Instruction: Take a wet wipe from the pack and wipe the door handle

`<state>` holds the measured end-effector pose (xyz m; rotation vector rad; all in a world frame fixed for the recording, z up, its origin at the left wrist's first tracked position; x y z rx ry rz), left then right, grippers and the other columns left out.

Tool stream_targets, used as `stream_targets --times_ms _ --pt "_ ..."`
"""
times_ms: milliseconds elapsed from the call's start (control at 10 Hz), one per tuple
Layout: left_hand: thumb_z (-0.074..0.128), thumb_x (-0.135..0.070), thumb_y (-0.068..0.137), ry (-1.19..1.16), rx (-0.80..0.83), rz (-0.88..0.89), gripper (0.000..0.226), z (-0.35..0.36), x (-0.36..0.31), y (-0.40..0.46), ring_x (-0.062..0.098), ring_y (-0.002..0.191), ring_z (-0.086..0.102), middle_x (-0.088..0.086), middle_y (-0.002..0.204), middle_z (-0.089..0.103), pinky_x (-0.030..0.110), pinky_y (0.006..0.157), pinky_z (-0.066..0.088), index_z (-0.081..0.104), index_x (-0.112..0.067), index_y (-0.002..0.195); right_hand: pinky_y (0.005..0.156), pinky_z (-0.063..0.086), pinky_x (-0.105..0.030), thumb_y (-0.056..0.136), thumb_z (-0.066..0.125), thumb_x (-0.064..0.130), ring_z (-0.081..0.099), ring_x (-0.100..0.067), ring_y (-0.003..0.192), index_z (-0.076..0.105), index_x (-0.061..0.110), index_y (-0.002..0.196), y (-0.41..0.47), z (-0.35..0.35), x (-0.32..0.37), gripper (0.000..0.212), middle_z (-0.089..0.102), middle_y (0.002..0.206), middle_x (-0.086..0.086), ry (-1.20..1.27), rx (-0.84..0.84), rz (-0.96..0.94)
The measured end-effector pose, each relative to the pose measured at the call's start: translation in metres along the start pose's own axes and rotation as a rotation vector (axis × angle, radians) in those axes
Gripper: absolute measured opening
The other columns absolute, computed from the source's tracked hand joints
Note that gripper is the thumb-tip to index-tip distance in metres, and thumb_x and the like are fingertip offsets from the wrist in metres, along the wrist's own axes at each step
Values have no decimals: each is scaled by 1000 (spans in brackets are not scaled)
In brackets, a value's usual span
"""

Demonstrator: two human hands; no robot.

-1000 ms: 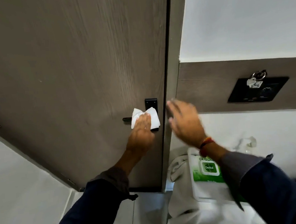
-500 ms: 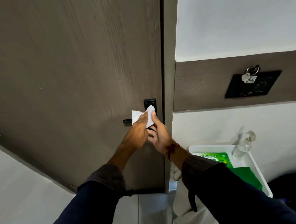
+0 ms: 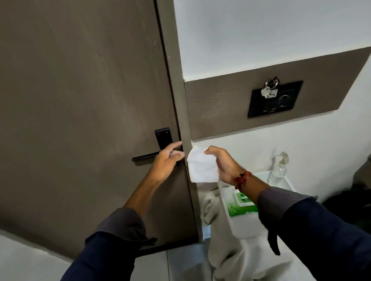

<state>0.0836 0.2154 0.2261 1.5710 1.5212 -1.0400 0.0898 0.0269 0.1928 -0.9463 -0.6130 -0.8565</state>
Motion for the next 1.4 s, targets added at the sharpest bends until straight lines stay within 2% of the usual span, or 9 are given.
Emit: stream_targets --times_ms 100,200,300,500,700,800,1000,1200,1400 --pt "62 -17 100 -330 336 -113 28 76 -16 3 24 97 72 7 112 70 40 86 60 60 -28 125 82 54 -41 95 46 18 66 -35 87 64 5 109 -20 -61 19 26 68 100 -19 74 -25 0" --pt "66 -9 97 -420 353 -96 24 102 -12 -4 21 88 70 8 97 71 34 72 64 62 -25 113 76 54 -38 96 50 20 68 -32 78 64 9 90 -29 -79 19 19 68 88 -16 10 -63 29" --pt "63 0 96 -326 269 -42 18 126 -12 -2 5 66 62 -1 78 65 16 56 53 70 -15 104 76 58 -37 103 52 18 71 -29 79 64 4 101 -35 -100 19 19 69 95 -17 60 -111 -68" --pt "69 8 90 -183 162 -61 26 176 -13 2 7 64 62 9 80 65 19 64 53 67 10 116 66 50 -30 94 71 3 62 -24 83 54 14 140 -60 -168 14 50 64 104 -16 -294 -245 -253" --pt "76 11 82 -79 100 -87 34 206 0 1 28 83 63 24 94 71 44 85 55 69 13 115 72 57 -26 78 78 -17 64 -14 77 75 -14 107 -65 -190 14 29 76 85 -10 -827 -365 -410" --pt "79 3 82 24 67 -89 17 218 9 -3 21 74 64 20 87 75 31 76 54 78 6 99 61 45 -12 76 83 -11 55 -2 59 79 -12 94 -57 -202 2 19 60 65 5 -913 -379 -389" --pt "76 -5 86 23 118 -337 16 238 39 -21 14 58 61 13 79 70 13 44 44 76 2 100 83 52 -34 89 80 9 64 -27 88 78 -9 101 -39 -232 -38 21 74 103 -27 -970 -392 -250" --pt "71 -5 92 143 39 -450 13 260 75 -44 28 48 52 15 71 61 35 52 52 69 7 96 92 56 -35 89 79 16 70 -32 105 76 -2 107 -34 -246 -84 25 75 109 -20 -1105 -420 -118" --pt "61 -15 93 608 197 -277 18 276 72 -44 35 103 68 18 107 73 41 89 57 71 -3 101 97 58 -43 94 68 13 60 -31 122 64 7 125 -39 -239 -102 32 63 131 -14 -1530 -351 -46"
Point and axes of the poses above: each hand's wrist, its own y-axis towards the middle knuckle, its own z-axis out of the palm, x = y × z, the point moved 4 cm from there along y, towards the middle knuckle
